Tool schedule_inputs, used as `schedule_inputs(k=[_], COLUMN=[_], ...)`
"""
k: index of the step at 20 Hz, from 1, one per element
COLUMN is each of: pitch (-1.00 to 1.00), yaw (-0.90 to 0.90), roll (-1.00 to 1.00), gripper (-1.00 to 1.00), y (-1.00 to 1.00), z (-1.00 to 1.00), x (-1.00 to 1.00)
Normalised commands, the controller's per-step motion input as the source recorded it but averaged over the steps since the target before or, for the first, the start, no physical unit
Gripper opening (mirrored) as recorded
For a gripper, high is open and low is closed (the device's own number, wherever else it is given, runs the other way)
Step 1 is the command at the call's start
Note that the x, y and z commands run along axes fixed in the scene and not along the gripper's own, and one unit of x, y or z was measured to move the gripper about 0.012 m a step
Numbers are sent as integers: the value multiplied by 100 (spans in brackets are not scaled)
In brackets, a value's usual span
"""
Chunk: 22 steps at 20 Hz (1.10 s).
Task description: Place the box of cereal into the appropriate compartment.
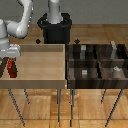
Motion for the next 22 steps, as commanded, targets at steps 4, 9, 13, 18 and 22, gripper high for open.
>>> schedule_inputs(k=[4, 9, 13, 18, 22], pitch=[0, 0, 0, 0, 0], yaw=[0, 0, 0, 0, 0], roll=[0, 0, 0, 0, 0], gripper=[100, -100, -100, -100, -100], y=[0, 0, 0, 0, 0], z=[-50, -60, 0, 20, 100], x=[0, 0, 0, 0, 0])
